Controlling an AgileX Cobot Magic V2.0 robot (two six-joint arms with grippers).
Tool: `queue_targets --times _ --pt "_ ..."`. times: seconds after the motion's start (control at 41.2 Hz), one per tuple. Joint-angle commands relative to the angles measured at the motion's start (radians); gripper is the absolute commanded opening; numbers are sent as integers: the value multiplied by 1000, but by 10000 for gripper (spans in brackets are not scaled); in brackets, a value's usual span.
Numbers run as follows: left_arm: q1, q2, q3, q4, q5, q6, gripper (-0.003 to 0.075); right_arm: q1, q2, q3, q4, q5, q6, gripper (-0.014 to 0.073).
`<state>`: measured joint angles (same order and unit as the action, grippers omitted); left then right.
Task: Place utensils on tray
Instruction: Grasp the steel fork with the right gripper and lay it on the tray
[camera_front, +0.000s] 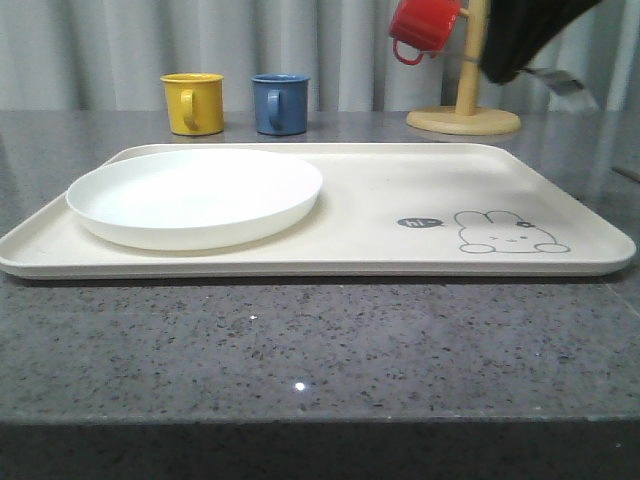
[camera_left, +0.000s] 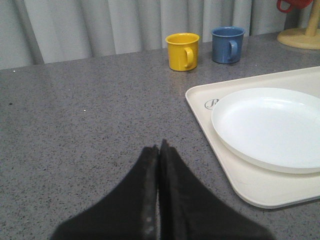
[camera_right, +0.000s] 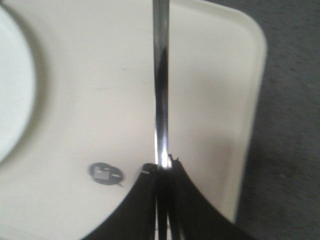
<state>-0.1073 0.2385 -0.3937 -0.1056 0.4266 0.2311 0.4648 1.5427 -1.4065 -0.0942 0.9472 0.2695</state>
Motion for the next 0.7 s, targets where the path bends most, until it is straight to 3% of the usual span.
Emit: queue_targets --times 0.0,0.34,0.68 --pt "3 8 -27 -13 -86 -11 -18 75 33 -78 -46 -19 79 -58" --pt "3 8 -27 -13 -86 -11 -18 100 196 -120 -39 -62 345 -56" --pt "3 8 -27 -13 -86 -11 -18 100 265 -120 56 -107 374 -56"
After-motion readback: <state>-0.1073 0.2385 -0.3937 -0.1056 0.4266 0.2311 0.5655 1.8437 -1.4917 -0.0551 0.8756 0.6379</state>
